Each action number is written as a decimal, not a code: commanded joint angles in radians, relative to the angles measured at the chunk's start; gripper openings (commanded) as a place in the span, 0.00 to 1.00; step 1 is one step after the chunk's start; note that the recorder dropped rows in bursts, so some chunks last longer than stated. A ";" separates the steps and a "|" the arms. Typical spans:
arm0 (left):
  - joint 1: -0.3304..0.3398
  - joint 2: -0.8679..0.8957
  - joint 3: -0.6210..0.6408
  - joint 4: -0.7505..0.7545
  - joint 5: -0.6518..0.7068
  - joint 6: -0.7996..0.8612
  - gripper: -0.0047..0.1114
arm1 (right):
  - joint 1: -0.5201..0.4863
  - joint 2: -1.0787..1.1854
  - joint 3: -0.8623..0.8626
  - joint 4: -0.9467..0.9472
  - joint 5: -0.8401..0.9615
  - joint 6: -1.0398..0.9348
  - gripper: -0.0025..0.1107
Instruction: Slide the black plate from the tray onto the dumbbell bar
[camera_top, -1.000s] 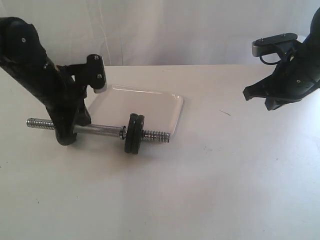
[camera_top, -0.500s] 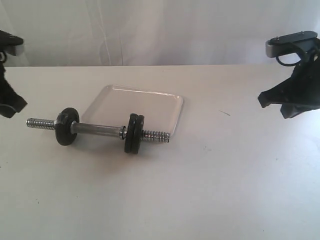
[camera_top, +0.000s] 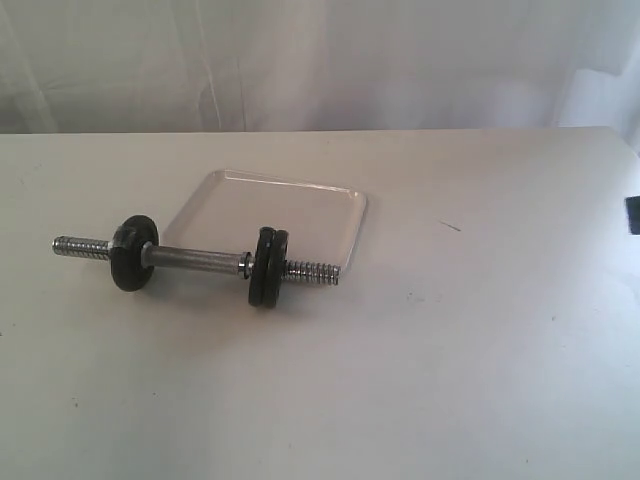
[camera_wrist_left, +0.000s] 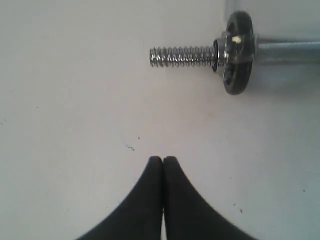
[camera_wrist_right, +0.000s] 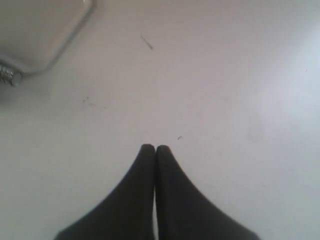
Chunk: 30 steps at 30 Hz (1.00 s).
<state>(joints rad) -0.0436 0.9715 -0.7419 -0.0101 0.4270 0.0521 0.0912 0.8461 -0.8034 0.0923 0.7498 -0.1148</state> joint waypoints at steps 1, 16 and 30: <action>0.004 -0.192 0.104 -0.013 -0.109 -0.045 0.04 | -0.005 -0.203 0.069 0.002 -0.068 0.026 0.02; 0.004 -0.743 0.361 -0.008 -0.427 -0.079 0.04 | -0.003 -0.817 0.285 0.011 -0.254 0.054 0.02; 0.002 -0.971 0.439 -0.033 -0.546 -0.082 0.04 | -0.001 -0.846 0.351 0.073 -0.334 0.048 0.02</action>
<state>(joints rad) -0.0436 0.0082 -0.3039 -0.0256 -0.1020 -0.0204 0.0912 0.0036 -0.4559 0.1585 0.4314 -0.0638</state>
